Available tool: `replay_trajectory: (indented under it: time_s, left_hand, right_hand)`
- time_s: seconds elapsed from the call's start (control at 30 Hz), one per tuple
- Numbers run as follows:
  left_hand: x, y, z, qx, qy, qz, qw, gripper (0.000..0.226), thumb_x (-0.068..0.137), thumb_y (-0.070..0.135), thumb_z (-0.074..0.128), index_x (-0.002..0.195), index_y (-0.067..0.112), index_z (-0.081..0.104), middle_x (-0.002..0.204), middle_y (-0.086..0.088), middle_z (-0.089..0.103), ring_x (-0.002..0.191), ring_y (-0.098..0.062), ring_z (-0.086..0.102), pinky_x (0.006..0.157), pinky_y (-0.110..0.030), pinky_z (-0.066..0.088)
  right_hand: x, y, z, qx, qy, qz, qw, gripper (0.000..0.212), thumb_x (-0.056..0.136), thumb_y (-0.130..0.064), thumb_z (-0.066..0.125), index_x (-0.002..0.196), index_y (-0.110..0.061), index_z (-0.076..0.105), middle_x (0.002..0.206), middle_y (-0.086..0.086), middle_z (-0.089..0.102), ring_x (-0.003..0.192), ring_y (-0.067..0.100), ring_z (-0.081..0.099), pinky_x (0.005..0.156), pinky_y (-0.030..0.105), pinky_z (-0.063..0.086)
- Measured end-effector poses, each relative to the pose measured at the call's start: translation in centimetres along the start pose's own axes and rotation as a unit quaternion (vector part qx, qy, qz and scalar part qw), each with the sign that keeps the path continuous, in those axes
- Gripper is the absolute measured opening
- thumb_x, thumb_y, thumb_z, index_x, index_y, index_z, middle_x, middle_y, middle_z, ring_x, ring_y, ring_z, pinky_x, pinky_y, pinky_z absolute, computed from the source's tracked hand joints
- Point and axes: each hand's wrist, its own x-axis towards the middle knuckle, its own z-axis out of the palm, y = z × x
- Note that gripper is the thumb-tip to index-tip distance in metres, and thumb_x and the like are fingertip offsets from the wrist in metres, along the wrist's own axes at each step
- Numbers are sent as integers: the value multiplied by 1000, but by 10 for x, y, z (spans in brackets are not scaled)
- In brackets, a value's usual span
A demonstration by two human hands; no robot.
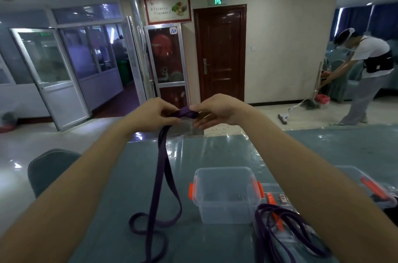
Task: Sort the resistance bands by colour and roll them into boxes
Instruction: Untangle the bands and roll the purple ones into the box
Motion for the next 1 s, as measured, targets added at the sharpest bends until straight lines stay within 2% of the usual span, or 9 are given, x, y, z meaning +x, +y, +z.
replay_trajectory:
  time_s: [0.13,0.27,0.4,0.53,0.6,0.67,0.77,0.9,1.0]
  left_hand:
    - [12,9,-19,2,-33,8,999,25,96,41,80,121,36,82,93,19,81,86,-1,74,94,-36,60]
    - [17,9,-7,-169,17,41,985,33,87,49,78,118,39,81,106,13,83,100,-4,77,94,-26,55]
    - [23,1,23,-389,85,51,916,49,82,46,92,125,26,78,119,-8,82,116,-27,78,100,-34,62]
    - [29,-3,39,-434,98,39,895,54,79,51,94,125,28,80,122,-10,81,116,-31,78,102,-39,62]
    - [26,-7,41,-387,84,40,917,46,81,46,93,123,32,81,119,-4,82,114,-22,79,100,-31,62]
    - [24,-12,38,-287,58,38,955,34,84,42,90,117,40,83,112,6,84,107,-9,79,97,-26,62]
    - [27,-7,35,-92,-6,34,995,27,90,33,88,113,45,81,99,18,82,94,3,76,94,-26,58]
    - [35,16,35,18,-60,64,996,26,95,33,83,121,34,81,95,23,77,90,13,70,80,-13,51]
    - [36,20,32,44,-62,75,994,28,95,32,84,122,32,81,93,26,74,90,17,67,73,-3,49]
  right_hand:
    - [0,-10,-7,60,18,-9,998,35,94,-23,82,121,-1,75,93,10,80,77,14,76,73,27,64]
    - [-6,-27,-9,207,37,-58,976,26,96,-12,78,116,3,74,79,7,75,67,12,72,72,28,64]
    - [-16,-30,-8,292,25,-69,954,26,100,-11,72,122,4,72,83,9,75,74,15,70,80,30,61]
    - [-20,-12,-9,355,-13,-50,934,26,97,-10,73,120,2,71,93,12,74,82,19,70,83,32,60]
    - [-21,0,-13,298,-3,-36,954,31,96,-13,75,122,3,71,101,15,76,85,20,74,83,34,63]
    - [-23,11,-22,67,79,-35,994,31,97,-23,79,119,-2,75,105,14,78,85,18,74,85,36,64]
    - [-23,20,-27,-241,126,-73,960,29,94,-27,83,119,-14,80,105,7,79,82,13,70,74,29,59]
    - [-17,30,-13,-339,52,-105,934,26,95,-27,82,117,-14,79,91,5,81,70,8,71,68,23,56]
    - [-14,41,-11,-312,48,-105,943,26,95,-21,82,116,-7,76,93,10,81,71,15,74,66,22,59]
